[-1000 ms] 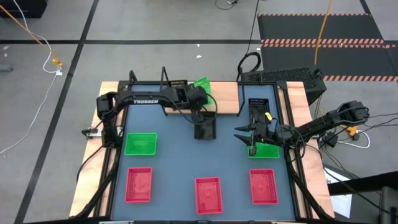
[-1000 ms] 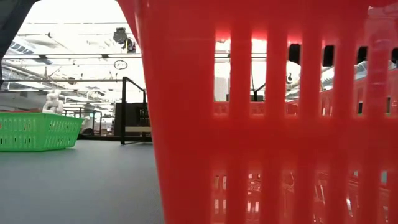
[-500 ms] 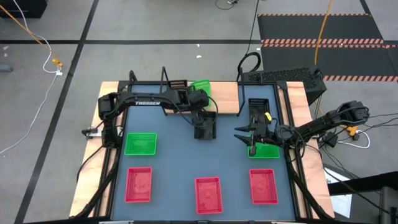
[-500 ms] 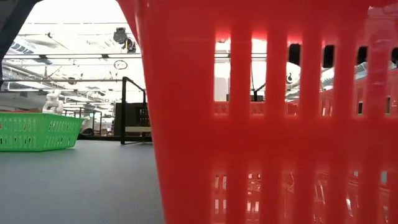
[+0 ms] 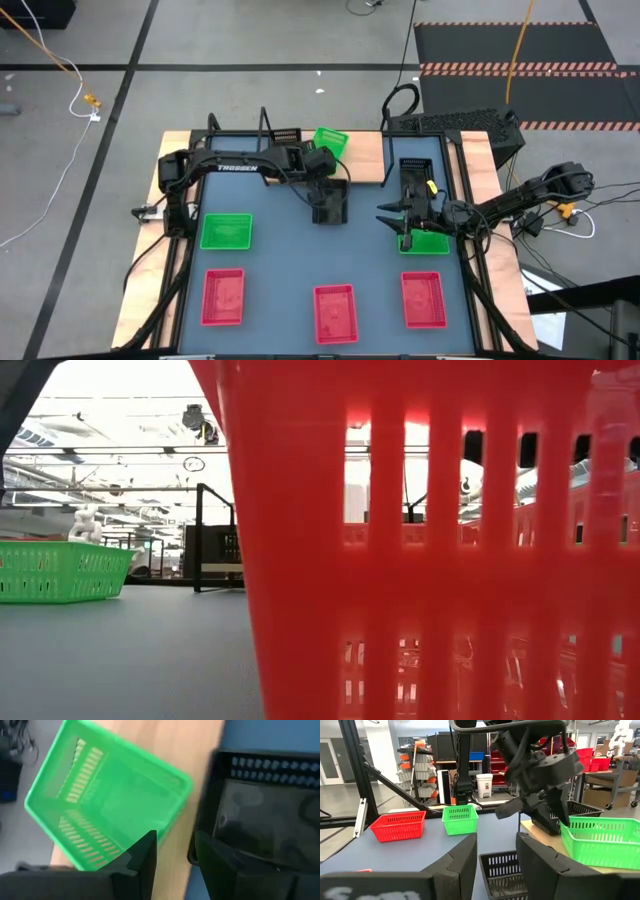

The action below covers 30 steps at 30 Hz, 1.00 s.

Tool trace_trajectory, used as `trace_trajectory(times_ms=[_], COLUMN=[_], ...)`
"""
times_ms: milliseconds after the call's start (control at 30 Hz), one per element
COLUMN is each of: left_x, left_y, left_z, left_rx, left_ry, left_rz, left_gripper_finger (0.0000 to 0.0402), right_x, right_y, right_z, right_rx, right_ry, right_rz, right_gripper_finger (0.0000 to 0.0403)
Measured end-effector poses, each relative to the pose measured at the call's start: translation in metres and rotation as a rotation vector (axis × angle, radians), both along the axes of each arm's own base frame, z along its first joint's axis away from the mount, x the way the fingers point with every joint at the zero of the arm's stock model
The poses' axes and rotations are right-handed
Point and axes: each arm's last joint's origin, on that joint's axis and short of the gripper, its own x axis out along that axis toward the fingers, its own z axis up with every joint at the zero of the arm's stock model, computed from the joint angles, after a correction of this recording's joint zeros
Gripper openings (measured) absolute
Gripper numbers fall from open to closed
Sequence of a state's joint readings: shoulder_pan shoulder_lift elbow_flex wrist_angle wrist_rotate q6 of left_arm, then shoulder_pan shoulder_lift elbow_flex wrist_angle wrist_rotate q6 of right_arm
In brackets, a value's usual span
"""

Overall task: Stack baskets on shelf by color
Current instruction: Put the middle green bin on the shelf

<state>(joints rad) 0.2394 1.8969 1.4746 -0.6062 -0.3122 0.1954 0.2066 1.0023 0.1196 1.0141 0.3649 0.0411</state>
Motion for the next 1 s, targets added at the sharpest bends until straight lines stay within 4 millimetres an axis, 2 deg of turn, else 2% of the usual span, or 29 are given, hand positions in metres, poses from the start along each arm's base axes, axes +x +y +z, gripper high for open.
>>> trace_trajectory(times_ms=[333,833,1000], left_x=[-0.003,-0.01,-0.009], left_y=[0.003,0.027,0.035], left_z=[-0.001,-0.001,-0.006], left_rx=[0.109,0.153,0.082], left_ry=[0.148,0.189,0.148], left_rz=[-0.233,-0.263,-0.256], left_gripper_finger=[0.0119,0.0097,0.0097], right_x=[0.0,0.0,0.0], right_y=[0.0,0.0,0.0], right_z=[-0.002,-0.002,-0.002], right_rx=[-0.004,-0.012,-0.012], right_ry=[0.017,0.024,0.026], right_rz=[0.0,0.0,0.0], right_gripper_finger=[0.013,0.013,0.013])
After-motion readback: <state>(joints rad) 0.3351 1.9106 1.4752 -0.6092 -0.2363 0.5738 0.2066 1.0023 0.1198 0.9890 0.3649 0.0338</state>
